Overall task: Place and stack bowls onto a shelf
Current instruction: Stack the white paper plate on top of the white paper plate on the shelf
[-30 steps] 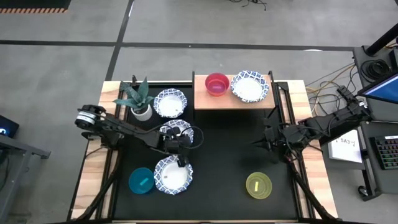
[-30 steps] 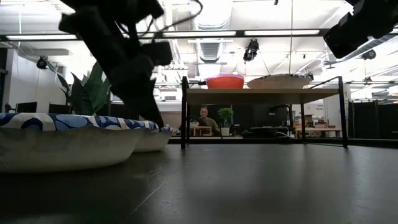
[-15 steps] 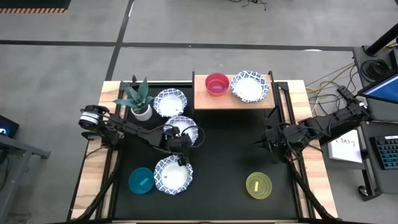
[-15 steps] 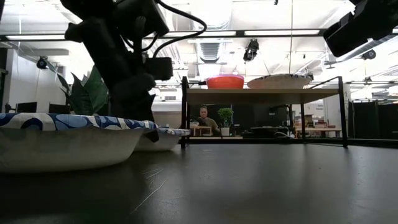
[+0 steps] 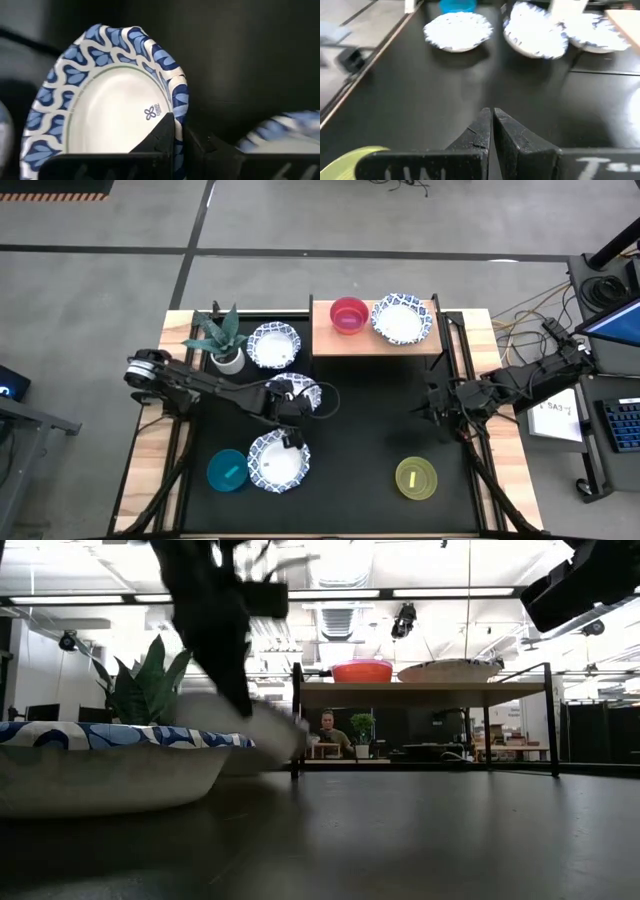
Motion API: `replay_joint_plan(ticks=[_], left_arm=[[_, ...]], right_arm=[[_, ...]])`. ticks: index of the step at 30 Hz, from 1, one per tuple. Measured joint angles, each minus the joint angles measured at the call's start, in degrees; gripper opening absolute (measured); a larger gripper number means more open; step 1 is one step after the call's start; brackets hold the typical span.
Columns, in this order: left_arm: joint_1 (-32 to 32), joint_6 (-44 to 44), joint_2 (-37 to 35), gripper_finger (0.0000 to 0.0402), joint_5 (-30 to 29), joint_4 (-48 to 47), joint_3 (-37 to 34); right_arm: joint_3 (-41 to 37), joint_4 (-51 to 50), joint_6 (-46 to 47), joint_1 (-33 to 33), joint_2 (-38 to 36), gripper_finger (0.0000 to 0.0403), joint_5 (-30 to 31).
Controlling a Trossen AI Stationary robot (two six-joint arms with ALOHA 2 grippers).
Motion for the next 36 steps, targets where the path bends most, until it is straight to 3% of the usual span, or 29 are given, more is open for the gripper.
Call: replay_joint_plan(ticks=[7,15,19,29,36], left_arm=[[-2.3,5.5,0.0,0.0000,0.3,-11.2,13.9],[-0.5,17.6,0.0,0.0000,-1.4,-5.8,23.9],[2.0,23.7,0.0,0.0000,-1.6,-0.8,25.0],[9.7,38.0,0.0,0.0000,-1.4,10.1,24.9],[13.8,45.1,0.0,0.0000,3.4,20.3,24.9]], right_arm=[[-1.8,0.6,-0.6,1.6,-4.9,0.0009,-2.6],[-5.3,4.0,-2.0,3.6,-12.9,0.0009,-3.3],[-6.5,7.0,-3.1,3.6,-15.3,0.0008,-6.8],[-8.5,11.2,-1.7,3.7,-15.8,0.0009,-7.2],[-9.7,16.1,-2.4,3.9,-15.1,0.0009,-10.9]])
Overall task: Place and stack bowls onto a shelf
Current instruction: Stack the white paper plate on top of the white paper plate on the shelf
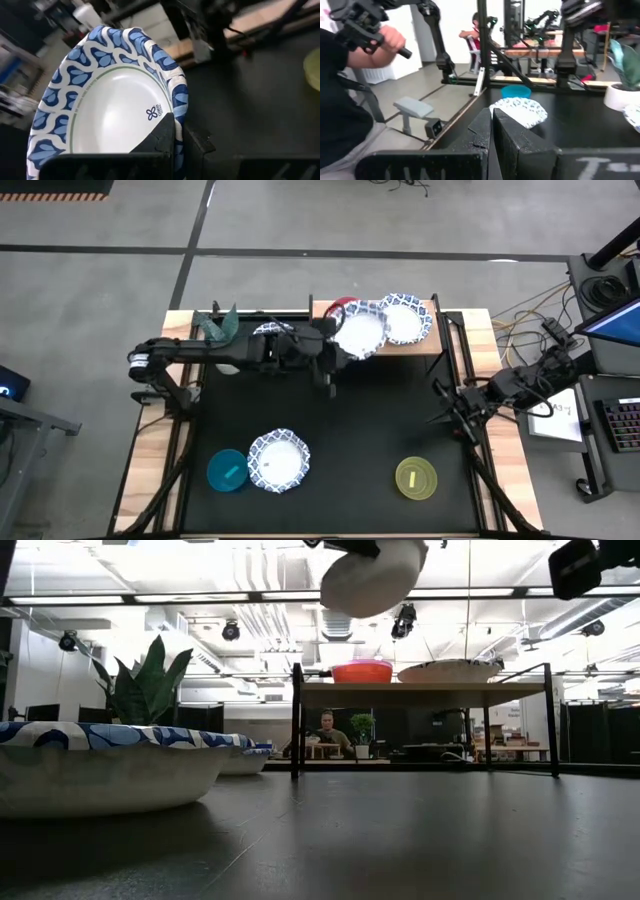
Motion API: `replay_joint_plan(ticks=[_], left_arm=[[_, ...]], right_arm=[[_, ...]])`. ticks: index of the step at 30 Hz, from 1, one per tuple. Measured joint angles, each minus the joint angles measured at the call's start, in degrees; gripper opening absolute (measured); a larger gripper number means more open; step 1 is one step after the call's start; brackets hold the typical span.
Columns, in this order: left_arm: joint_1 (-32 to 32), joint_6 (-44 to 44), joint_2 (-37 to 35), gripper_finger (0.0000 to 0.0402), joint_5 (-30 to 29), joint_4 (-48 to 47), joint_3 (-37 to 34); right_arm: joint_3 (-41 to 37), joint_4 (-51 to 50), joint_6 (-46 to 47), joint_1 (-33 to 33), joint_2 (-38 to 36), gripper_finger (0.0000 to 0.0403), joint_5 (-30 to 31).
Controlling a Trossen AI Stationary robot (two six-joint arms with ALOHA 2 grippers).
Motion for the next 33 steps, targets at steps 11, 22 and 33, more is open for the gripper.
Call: replay_joint_plan(ticks=[11,22,33], left_arm=[[3.4,6.8,0.0,0.0000,4.1,11.6,0.0],[8.2,7.7,0.0,0.0000,7.9,16.6,0.0],[13.8,11.4,15.2,0.0000,15.3,-1.2,30.2]], right_arm=[[-0.4,1.9,1.0,1.8,-0.1,0.0009,-0.3],[-0.3,2.4,0.7,1.8,-0.1,0.0008,-0.3],[-0.3,3.0,-0.7,1.8,-0.2,0.0008,-0.3]])
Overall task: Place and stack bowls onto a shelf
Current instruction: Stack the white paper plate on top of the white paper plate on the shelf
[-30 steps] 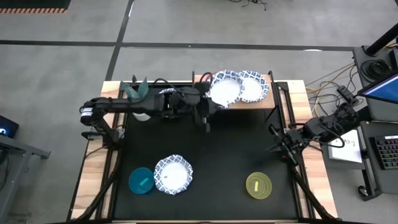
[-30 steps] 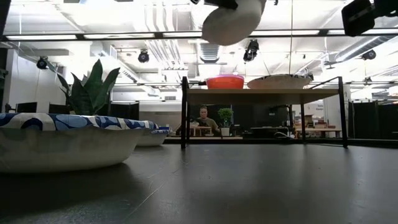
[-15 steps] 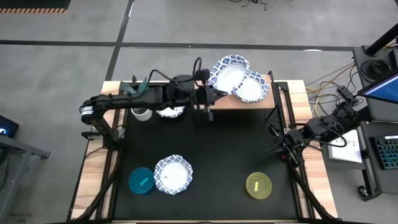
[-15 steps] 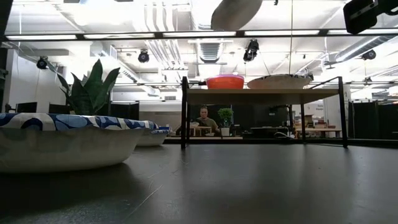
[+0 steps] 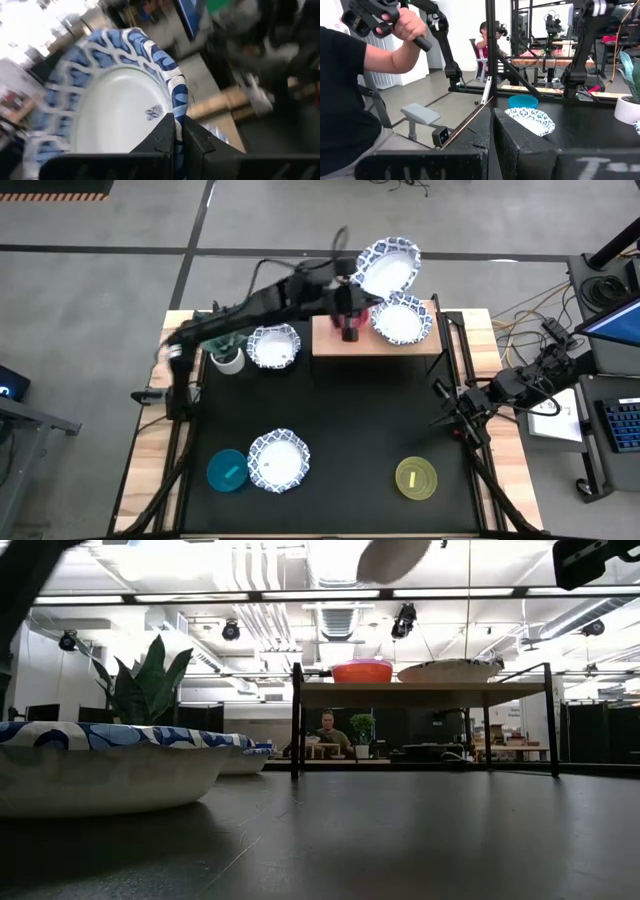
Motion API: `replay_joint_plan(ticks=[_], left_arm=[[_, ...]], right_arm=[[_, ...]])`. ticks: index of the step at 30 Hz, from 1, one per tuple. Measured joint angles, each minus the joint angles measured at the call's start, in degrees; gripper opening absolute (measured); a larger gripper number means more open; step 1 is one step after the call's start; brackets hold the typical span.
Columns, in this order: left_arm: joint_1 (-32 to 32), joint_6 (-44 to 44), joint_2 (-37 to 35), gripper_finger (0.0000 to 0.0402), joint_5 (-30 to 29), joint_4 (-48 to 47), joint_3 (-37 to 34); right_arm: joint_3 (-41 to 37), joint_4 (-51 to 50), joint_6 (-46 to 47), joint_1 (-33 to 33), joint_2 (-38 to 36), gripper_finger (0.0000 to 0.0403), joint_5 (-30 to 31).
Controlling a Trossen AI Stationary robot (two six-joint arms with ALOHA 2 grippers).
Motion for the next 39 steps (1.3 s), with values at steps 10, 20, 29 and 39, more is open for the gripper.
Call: replay_joint_plan(ticks=[10,20,29,39], left_arm=[[1.1,5.4,4.8,0.0000,-3.8,-6.4,-2.2],[0.6,3.8,6.4,0.0000,-2.2,3.1,-6.3],[0.6,-1.9,12.5,0.0000,-2.2,6.4,-2.0],[-0.1,-2.2,19.8,0.0000,-2.1,-0.4,9.4]], right_arm=[[0.0,-0.9,0.5,0.0,0.2,0.0009,0.0],[0.0,-0.9,-0.1,0.0,0.1,0.0009,0.0],[0.0,-1.4,-0.1,0.0,0.1,0.0009,0.0],[0.0,-1.6,-0.1,0.0,0.1,0.0009,0.1]])
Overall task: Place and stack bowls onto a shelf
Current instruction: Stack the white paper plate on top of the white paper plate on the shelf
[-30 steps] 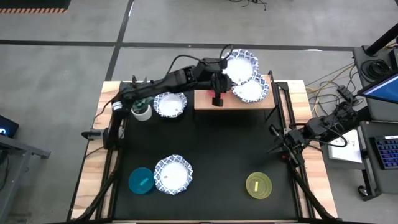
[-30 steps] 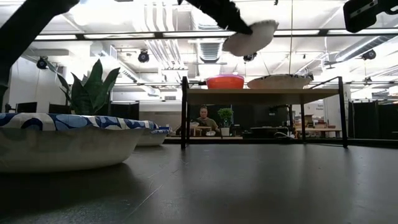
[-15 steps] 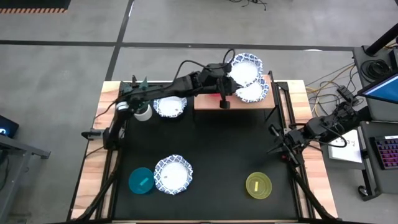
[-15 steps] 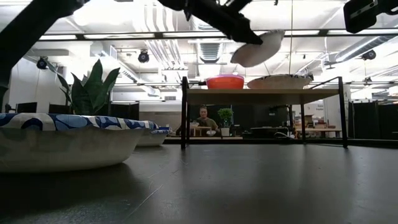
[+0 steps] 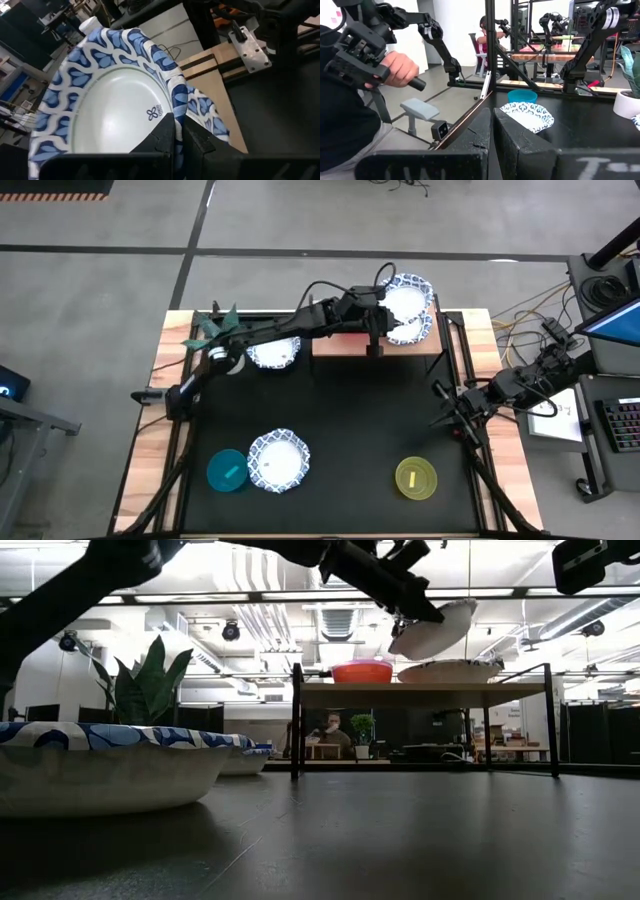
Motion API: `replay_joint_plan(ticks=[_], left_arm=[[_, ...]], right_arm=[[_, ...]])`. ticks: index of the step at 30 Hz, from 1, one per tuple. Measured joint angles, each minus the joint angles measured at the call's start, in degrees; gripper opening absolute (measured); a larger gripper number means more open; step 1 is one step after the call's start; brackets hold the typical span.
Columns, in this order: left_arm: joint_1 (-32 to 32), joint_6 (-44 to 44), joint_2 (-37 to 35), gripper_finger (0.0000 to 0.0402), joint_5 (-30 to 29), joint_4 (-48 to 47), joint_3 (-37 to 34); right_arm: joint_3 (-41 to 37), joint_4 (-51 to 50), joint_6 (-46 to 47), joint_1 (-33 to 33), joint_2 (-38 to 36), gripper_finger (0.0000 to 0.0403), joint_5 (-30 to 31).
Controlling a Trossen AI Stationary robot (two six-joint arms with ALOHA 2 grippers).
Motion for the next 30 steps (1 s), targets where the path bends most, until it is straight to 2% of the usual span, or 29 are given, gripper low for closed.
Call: replay_joint_plan(ticks=[2,8,20,30], left_arm=[[0.0,-0.9,1.2,0.0000,0.0,-2.6,2.3],[-0.1,-2.7,1.4,0.0006,0.8,-2.6,1.6],[-0.4,-4.0,1.3,0.0081,1.2,-3.0,1.6],[-1.1,-6.3,-0.2,0.0121,1.1,-5.8,2.3]], right_arm=[[0.0,-0.1,0.0,0.0,0.0,0.0008,0.0],[0.0,-0.1,-0.5,0.0,0.0,0.0009,0.0],[0.0,-0.1,-0.5,0.0,0.0,0.0009,0.0],[0.0,-0.1,-0.4,0.0,0.0,0.0009,0.0]])
